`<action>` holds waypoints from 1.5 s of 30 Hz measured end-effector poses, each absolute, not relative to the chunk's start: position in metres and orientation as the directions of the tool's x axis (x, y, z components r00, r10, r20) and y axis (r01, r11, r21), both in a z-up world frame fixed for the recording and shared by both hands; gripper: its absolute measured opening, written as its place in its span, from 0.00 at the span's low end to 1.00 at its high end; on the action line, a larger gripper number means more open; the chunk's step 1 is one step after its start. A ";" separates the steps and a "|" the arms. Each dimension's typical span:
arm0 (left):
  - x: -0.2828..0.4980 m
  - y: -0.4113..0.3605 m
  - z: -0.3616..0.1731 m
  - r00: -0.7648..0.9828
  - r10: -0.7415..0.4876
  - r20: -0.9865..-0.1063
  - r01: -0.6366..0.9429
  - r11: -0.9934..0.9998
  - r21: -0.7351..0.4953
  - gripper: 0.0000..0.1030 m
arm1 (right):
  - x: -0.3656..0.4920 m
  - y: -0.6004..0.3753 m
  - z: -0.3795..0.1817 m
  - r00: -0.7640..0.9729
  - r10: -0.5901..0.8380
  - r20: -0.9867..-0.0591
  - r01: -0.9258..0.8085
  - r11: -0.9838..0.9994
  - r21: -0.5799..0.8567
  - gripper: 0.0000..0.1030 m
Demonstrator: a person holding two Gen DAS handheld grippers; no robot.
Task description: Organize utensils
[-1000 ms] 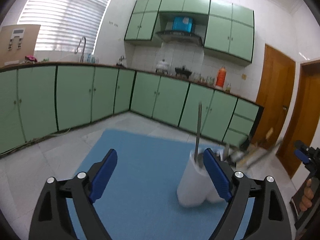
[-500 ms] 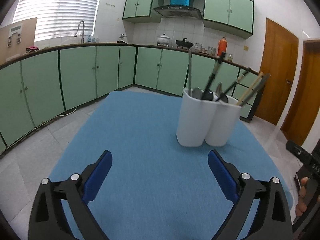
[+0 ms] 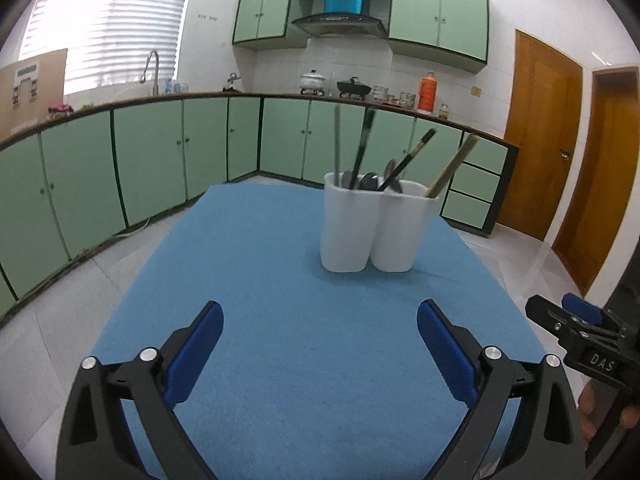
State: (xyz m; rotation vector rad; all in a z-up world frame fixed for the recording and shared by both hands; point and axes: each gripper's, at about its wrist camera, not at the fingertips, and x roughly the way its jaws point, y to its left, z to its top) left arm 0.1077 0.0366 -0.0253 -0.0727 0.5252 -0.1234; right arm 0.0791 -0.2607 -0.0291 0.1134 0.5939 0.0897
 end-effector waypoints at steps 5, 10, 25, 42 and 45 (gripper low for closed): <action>0.096 0.027 -0.009 0.870 -0.132 -0.475 0.110 0.991 -0.074 0.93 | 0.065 -0.255 -0.008 0.840 0.105 -0.533 -0.060 0.993 0.102 0.95; 0.087 0.023 0.003 0.880 -0.144 -0.454 0.124 0.990 -0.074 0.93 | 0.055 -0.252 0.011 0.855 0.119 -0.504 -0.087 0.992 0.086 0.95; 0.078 0.023 0.018 0.898 -0.138 -0.418 0.119 0.990 -0.072 0.93 | 0.044 -0.248 0.030 0.872 0.141 -0.469 -0.120 0.990 0.075 0.95; 0.079 0.020 0.019 0.896 -0.135 -0.423 0.121 0.991 -0.060 0.93 | 0.047 -0.244 0.027 0.865 0.145 -0.481 -0.129 0.989 0.068 0.95; 0.079 0.020 0.019 0.897 -0.135 -0.422 0.121 0.991 -0.059 0.93 | 0.048 -0.243 0.028 0.865 0.146 -0.480 -0.129 0.989 0.068 0.95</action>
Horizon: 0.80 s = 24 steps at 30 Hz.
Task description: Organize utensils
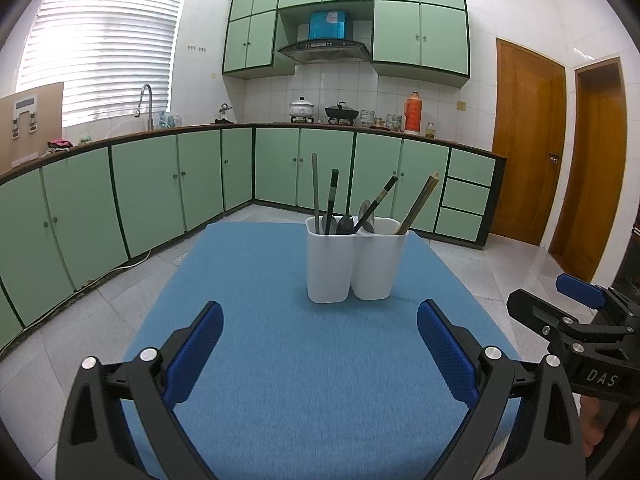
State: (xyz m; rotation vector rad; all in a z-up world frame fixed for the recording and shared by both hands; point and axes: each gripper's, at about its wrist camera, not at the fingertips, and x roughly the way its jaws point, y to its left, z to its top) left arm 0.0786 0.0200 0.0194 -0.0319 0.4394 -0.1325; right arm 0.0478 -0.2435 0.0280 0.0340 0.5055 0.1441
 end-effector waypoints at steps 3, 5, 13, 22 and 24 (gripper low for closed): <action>0.078 0.020 0.019 0.897 -0.135 -0.420 0.120 0.991 -0.061 0.93 | 0.048 -0.241 0.028 0.866 0.146 -0.478 -0.130 0.989 0.068 0.95; 0.078 0.020 0.019 0.897 -0.134 -0.420 0.119 0.991 -0.061 0.93 | 0.049 -0.241 0.028 0.866 0.147 -0.479 -0.130 0.989 0.069 0.95; 0.078 0.019 0.019 0.897 -0.134 -0.420 0.119 0.991 -0.061 0.93 | 0.049 -0.241 0.029 0.866 0.148 -0.477 -0.132 0.989 0.068 0.95; 0.077 0.020 0.019 0.897 -0.133 -0.421 0.117 0.991 -0.062 0.93 | 0.049 -0.240 0.029 0.867 0.148 -0.477 -0.131 0.989 0.068 0.95; 0.077 0.021 0.019 0.897 -0.132 -0.421 0.117 0.991 -0.062 0.93 | 0.049 -0.240 0.029 0.867 0.148 -0.476 -0.131 0.989 0.068 0.95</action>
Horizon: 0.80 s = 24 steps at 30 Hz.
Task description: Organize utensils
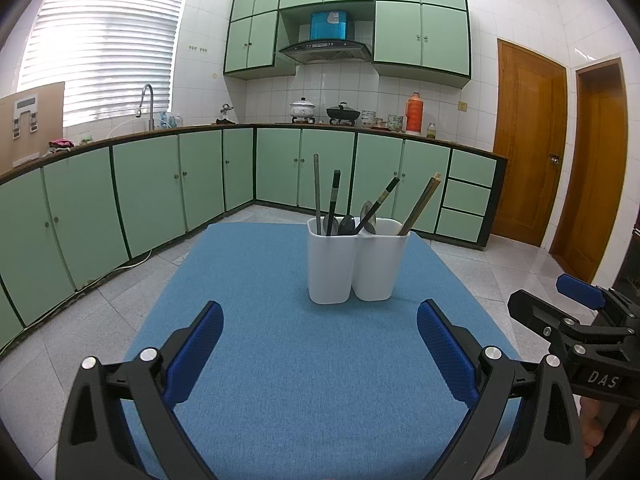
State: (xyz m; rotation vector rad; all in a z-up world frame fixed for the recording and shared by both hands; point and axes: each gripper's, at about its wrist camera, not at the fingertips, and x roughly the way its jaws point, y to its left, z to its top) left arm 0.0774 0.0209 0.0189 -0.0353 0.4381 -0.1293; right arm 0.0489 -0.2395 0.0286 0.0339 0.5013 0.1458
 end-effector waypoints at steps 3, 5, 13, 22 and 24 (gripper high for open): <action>0.077 0.021 0.019 0.897 -0.133 -0.421 0.118 0.991 -0.062 0.93 | 0.049 -0.239 0.028 0.867 0.148 -0.477 -0.132 0.989 0.068 0.95; 0.077 0.021 0.019 0.897 -0.133 -0.422 0.118 0.991 -0.062 0.93 | 0.049 -0.239 0.028 0.866 0.148 -0.477 -0.132 0.989 0.068 0.95; 0.077 0.021 0.019 0.897 -0.132 -0.421 0.116 0.991 -0.062 0.93 | 0.049 -0.239 0.029 0.866 0.148 -0.477 -0.131 0.989 0.069 0.95; 0.079 0.021 0.017 0.900 -0.128 -0.418 0.114 0.992 -0.057 0.93 | 0.049 -0.239 0.029 0.866 0.148 -0.477 -0.132 0.989 0.068 0.95; 0.079 0.022 0.017 0.900 -0.127 -0.418 0.114 0.992 -0.057 0.93 | 0.049 -0.240 0.029 0.866 0.148 -0.477 -0.132 0.989 0.068 0.95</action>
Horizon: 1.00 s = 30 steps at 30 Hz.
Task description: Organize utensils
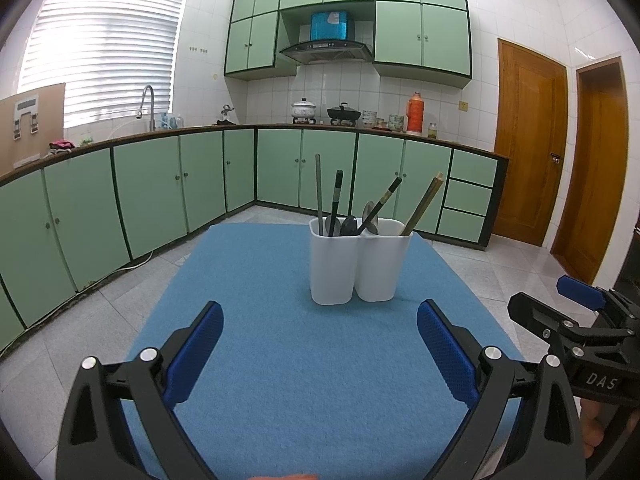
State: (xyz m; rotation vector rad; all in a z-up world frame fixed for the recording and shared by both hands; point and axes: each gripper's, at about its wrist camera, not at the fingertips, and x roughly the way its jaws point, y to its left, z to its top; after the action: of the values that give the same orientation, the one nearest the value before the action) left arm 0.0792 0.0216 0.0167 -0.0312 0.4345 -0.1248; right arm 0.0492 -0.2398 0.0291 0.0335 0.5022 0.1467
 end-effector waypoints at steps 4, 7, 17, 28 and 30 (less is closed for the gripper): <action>0.079 0.022 0.017 0.899 -0.128 -0.418 0.114 0.992 -0.057 0.93 | 0.049 -0.239 0.029 0.866 0.147 -0.478 -0.131 0.989 0.067 0.95; 0.079 0.022 0.016 0.899 -0.129 -0.418 0.114 0.992 -0.060 0.93 | 0.050 -0.239 0.027 0.866 0.147 -0.478 -0.131 0.989 0.066 0.95; 0.080 0.024 0.016 0.898 -0.130 -0.420 0.114 0.991 -0.064 0.93 | 0.051 -0.240 0.024 0.866 0.146 -0.479 -0.130 0.989 0.068 0.95; 0.080 0.023 0.017 0.898 -0.129 -0.420 0.112 0.992 -0.064 0.93 | 0.051 -0.241 0.021 0.865 0.143 -0.481 -0.126 0.990 0.067 0.95; 0.080 0.023 0.017 0.898 -0.130 -0.421 0.113 0.991 -0.066 0.93 | 0.051 -0.242 0.020 0.865 0.143 -0.481 -0.126 0.990 0.067 0.95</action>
State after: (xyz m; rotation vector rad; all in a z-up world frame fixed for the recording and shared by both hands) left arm 0.0800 0.0232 0.0171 -0.0399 0.4385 -0.1258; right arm 0.0513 -0.2420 0.0203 0.0342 0.5068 0.1406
